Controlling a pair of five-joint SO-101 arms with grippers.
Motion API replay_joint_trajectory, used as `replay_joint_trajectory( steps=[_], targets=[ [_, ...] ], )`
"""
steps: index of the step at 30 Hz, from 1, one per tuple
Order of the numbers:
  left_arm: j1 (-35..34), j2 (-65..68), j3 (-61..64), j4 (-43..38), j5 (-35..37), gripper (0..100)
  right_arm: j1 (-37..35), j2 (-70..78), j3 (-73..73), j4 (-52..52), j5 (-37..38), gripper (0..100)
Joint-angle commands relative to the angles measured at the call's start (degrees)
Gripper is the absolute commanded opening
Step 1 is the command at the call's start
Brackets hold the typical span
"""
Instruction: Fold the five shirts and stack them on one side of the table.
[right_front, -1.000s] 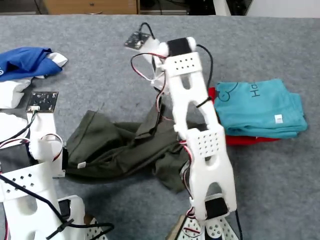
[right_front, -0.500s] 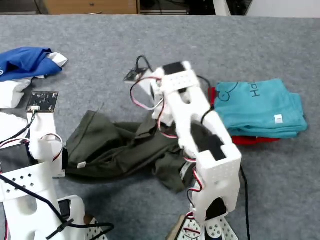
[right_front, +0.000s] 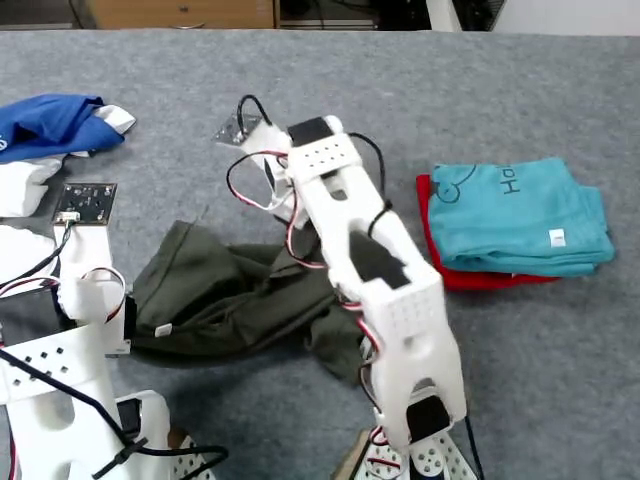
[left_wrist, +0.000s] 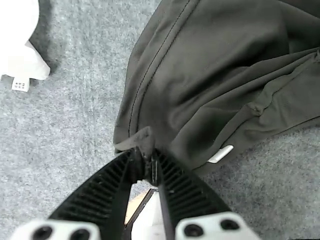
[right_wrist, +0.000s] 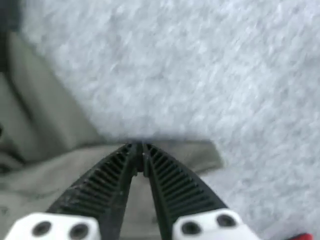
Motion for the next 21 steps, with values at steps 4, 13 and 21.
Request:
replay_joint_trajectory(
  steps=[4, 13, 21],
  targets=[
    [0.5, -0.3, -0.2, -0.4, 0.3, 2, -0.7, 9.1, -31.2, 18.9, -1.0, 1.2],
    [0.5, -0.3, -0.2, -0.4, 0.3, 2, 4.7, 1.8, -14.7, 19.3, -0.2, 0.4],
    [0.5, -0.3, -0.2, -0.4, 0.3, 2, 5.2, -11.8, 11.3, 8.4, -0.2, 0.4]
  ],
)
